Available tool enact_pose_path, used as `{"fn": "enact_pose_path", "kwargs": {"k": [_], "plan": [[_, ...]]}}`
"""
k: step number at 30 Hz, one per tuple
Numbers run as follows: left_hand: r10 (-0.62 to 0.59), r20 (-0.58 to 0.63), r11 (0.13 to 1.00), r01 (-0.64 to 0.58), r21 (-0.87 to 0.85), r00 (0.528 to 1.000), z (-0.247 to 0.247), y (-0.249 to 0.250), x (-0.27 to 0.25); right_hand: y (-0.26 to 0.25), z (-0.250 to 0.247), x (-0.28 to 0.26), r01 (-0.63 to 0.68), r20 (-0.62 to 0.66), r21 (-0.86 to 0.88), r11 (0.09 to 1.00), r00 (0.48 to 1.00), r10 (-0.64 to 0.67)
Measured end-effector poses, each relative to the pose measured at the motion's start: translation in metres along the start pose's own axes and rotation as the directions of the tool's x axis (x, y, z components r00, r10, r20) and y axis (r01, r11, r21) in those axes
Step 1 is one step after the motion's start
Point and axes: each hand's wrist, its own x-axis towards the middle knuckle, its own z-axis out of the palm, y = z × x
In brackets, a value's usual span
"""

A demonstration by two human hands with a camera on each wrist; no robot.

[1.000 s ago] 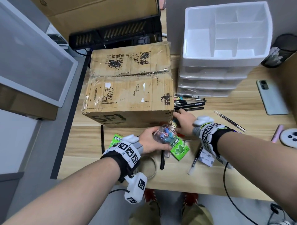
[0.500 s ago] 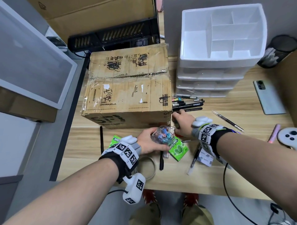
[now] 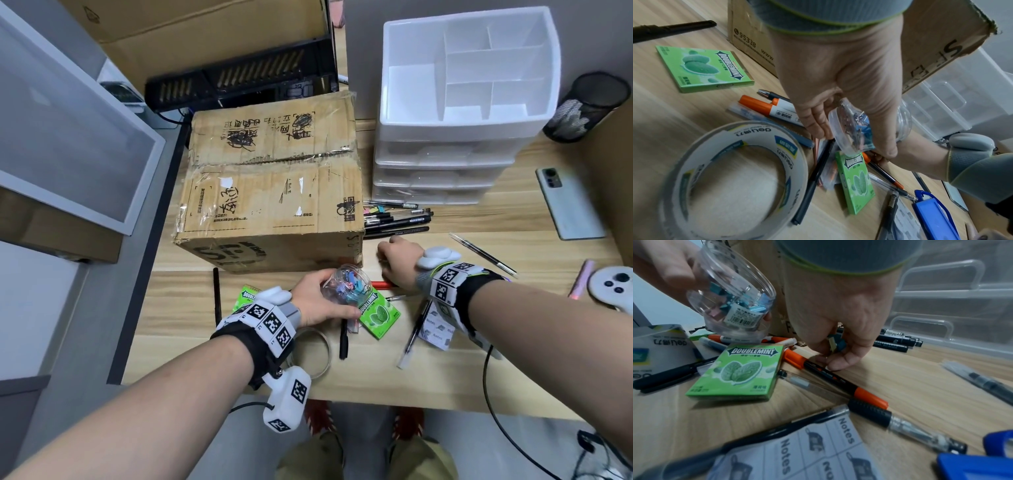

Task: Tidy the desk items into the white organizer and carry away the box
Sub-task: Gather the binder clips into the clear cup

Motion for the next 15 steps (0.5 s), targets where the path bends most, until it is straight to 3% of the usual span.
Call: {"fn": "enact_pose_path", "kwargs": {"k": [8, 11, 15], "plan": [[-0.019, -0.016, 0.999, 0.020, 0.037, 1.000, 0.004, -0.001, 0.002, 0.006, -0.013, -0.002, -0.158, 0.004, 0.303, 0.940, 0.986, 0.165], [-0.039, -0.023, 0.996, 0.041, 0.077, 0.999, 0.005, -0.003, 0.006, 0.007, -0.031, -0.013, -0.215, 0.046, 0.514, 0.830, 0.974, 0.223], [-0.036, -0.022, 0.994, 0.039, 0.106, 0.999, 0.009, 0.004, 0.008, -0.001, -0.062, -0.030, -0.185, 0.173, 0.758, 0.625, 0.982, 0.080]]}}
